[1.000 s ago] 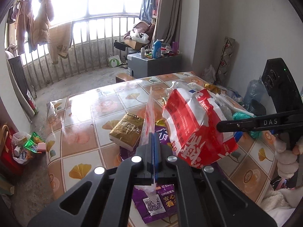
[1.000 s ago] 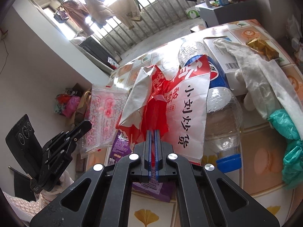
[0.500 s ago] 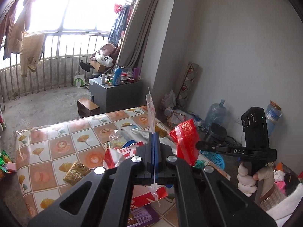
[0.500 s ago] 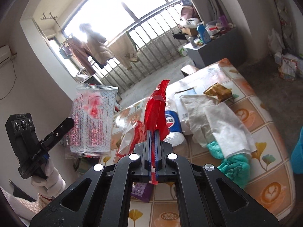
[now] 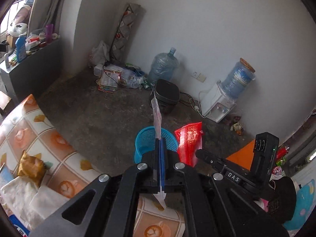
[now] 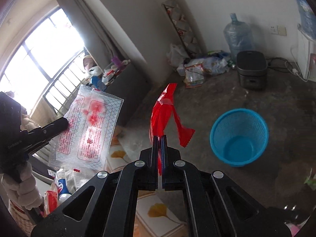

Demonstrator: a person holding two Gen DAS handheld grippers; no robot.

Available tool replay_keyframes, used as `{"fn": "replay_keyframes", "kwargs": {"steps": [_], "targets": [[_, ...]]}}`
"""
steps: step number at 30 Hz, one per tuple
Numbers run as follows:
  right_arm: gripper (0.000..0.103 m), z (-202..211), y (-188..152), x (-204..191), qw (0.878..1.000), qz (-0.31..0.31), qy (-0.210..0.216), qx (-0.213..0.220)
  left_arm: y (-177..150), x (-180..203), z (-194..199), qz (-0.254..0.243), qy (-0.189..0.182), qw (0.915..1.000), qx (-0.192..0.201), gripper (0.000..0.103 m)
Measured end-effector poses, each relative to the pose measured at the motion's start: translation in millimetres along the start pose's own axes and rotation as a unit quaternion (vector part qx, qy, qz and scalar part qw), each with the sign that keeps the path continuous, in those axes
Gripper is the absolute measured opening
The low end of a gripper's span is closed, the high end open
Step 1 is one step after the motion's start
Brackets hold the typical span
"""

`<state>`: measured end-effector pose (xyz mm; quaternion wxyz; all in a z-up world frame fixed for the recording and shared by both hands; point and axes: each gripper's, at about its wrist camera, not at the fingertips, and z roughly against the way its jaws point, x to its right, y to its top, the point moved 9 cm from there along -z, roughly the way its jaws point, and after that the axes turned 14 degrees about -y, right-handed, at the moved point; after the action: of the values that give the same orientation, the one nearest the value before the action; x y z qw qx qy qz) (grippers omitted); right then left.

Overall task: Collect trash
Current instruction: 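Carry both held pieces from the table over the blue wastebasket, then open both tools to drop the pieces into the blue wastebasket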

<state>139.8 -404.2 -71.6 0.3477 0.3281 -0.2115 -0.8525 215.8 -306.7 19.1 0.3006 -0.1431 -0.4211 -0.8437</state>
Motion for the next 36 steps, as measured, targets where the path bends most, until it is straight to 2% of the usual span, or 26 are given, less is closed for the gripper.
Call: {"fn": "replay_keyframes", "kwargs": {"steps": [5,9,10,11,12,13,14,16,19,22,25,27,31,34,36], "targets": [[0.001,-66,12,69,0.996,-0.062,-0.056,-0.021,21,-6,-142,-0.002,-0.021,0.9963,-0.083,0.0],[0.002,-124,20,116,0.99,-0.096,-0.095,-0.043,22,-29,-236,-0.009,-0.001,0.9923,-0.123,0.0],[0.005,-139,21,127,0.988,-0.1,-0.101,-0.051,15,-32,-252,-0.01,0.009,0.992,-0.126,0.002],[0.005,-157,22,136,0.987,-0.104,-0.109,-0.061,11,-38,-268,-0.006,0.013,0.9917,-0.128,0.014],[0.006,-170,19,148,0.984,-0.107,-0.124,-0.071,7,-43,-281,-0.002,0.017,0.991,-0.133,0.034],[0.016,-184,14,161,0.98,-0.114,-0.14,-0.083,2,-49,-287,0.003,0.024,0.9907,-0.134,0.04],[0.033,-195,7,172,0.975,-0.123,-0.155,-0.098,1,-54,-294,0.007,0.033,0.9906,-0.133,0.043],[0.037,-202,-9,192,0.968,-0.143,-0.171,-0.117,-9,-58,-298,0.016,0.027,0.9899,-0.138,0.043],[0.037,-195,-22,203,0.964,-0.155,-0.178,-0.12,-9,-58,-285,0.001,0.024,0.991,-0.131,0.045],[0.037,-178,-19,196,0.967,-0.15,-0.179,-0.103,3,-47,-264,-0.023,0.027,0.9923,-0.119,0.047],[0.038,-154,0,174,0.976,-0.115,-0.176,-0.062,22,-27,-227,-0.048,0.017,0.9939,-0.098,0.049],[0.046,-129,19,150,0.982,-0.079,-0.169,-0.018,36,-14,-194,-0.073,0.018,0.9938,-0.081,0.052],[0.075,-57,50,82,0.986,0.006,-0.14,0.088,60,12,-93,-0.116,0.022,0.9925,-0.035,0.054],[0.094,-2,57,30,0.977,0.067,-0.116,0.168,64,19,3,-0.134,0.056,0.9893,0.011,0.061],[0.095,28,52,-2,0.968,0.101,-0.097,0.207,59,17,70,-0.134,0.091,0.9858,0.045,0.063]]}}
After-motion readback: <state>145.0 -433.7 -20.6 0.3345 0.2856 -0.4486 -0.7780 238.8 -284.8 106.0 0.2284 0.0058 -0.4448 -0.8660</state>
